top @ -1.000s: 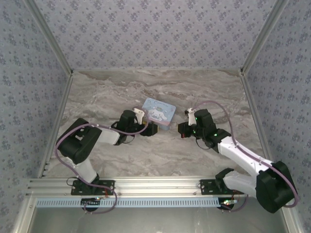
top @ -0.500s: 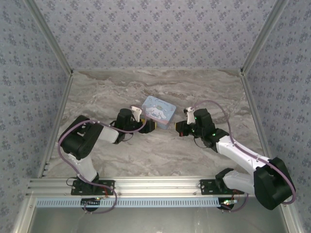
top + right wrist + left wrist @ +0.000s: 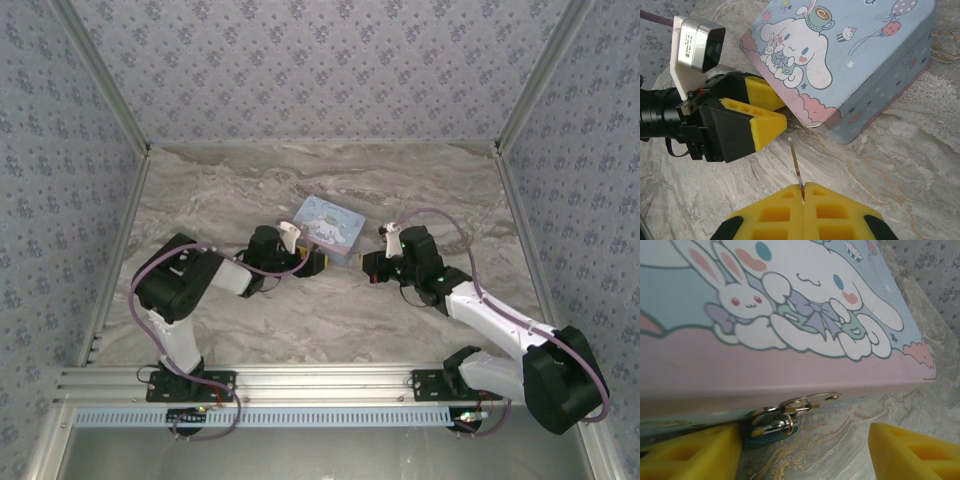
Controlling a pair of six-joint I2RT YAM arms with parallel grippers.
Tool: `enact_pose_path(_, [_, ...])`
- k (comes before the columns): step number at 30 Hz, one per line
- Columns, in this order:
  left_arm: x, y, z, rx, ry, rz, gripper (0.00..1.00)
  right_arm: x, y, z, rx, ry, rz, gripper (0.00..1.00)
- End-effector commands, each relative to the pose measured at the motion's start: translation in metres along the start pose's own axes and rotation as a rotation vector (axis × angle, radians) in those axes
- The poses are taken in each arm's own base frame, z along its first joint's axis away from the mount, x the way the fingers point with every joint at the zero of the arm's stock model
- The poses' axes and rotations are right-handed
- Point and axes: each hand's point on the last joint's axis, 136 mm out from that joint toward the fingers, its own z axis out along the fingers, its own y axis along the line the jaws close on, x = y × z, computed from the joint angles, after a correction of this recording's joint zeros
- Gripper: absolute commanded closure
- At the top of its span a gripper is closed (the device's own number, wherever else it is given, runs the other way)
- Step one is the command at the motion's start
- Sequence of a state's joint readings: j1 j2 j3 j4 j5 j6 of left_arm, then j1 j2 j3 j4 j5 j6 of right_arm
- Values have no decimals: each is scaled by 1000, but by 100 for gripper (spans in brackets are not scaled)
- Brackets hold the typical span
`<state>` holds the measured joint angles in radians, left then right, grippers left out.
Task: Unlock a padlock with a key
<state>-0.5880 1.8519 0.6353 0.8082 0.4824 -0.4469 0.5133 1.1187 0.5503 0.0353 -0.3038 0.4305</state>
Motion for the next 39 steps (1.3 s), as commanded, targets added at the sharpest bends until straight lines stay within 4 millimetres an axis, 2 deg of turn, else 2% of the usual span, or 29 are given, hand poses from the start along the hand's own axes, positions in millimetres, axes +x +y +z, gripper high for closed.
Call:
enact_pose_path(1, [12,-4,7,11,48,3,36,0,3,-2,-11,-15,-3,100])
enact_pose_path(6, [13,-5,11,-21,54,8,41,1,3,-2,-11,-14,-3,100])
enact_pose_path(13, [8,3,12,-79,26,-35,46,1,3,-3,-10,-18,-3,100])
enact_pose_path(39, [2,5,15,-88,11,-74,70,7,1,0,6,-3,-10,100])
